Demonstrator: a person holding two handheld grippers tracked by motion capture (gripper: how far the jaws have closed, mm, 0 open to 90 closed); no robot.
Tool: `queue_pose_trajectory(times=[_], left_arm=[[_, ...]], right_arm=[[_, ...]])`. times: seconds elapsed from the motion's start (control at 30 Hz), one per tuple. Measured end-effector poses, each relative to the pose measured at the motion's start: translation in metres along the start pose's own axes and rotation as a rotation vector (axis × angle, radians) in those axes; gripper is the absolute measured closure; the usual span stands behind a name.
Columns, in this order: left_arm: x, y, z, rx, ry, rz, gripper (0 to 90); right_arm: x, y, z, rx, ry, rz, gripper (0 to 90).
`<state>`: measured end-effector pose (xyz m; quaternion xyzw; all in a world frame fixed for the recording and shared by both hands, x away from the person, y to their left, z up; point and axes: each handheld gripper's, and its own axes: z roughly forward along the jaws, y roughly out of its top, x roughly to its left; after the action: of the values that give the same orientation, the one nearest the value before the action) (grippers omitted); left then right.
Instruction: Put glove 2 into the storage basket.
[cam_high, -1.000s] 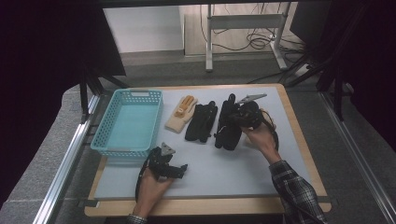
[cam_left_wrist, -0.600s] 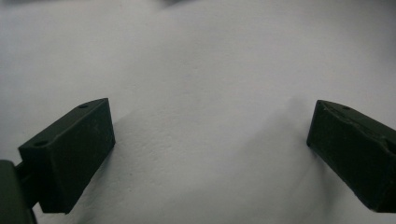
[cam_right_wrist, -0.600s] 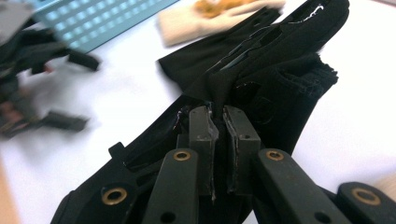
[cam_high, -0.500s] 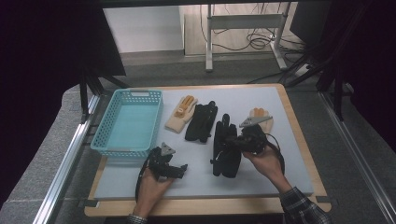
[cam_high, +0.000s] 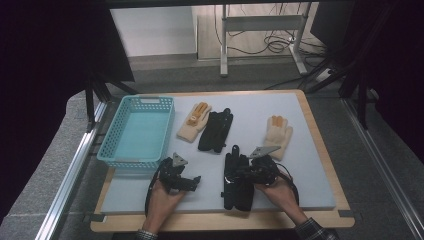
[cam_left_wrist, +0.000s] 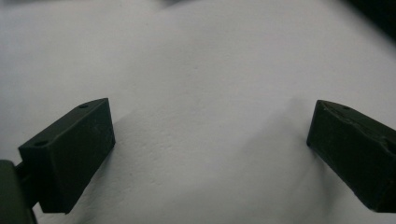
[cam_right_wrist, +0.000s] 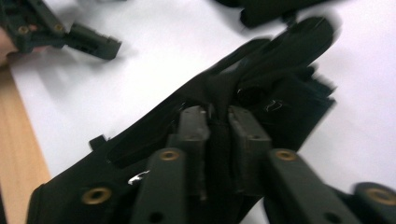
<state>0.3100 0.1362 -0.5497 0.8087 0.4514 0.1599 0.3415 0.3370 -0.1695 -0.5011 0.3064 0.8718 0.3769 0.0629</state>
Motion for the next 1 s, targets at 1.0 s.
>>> queue_pose_trajectory(times=[1.0], left_arm=[[0.000, 0.000, 0.000, 0.000, -0.002, -0.001, 1.5]], right_arm=[[-0.061, 0.077, 0.040, -0.057, -0.148, 0.032, 63.6]])
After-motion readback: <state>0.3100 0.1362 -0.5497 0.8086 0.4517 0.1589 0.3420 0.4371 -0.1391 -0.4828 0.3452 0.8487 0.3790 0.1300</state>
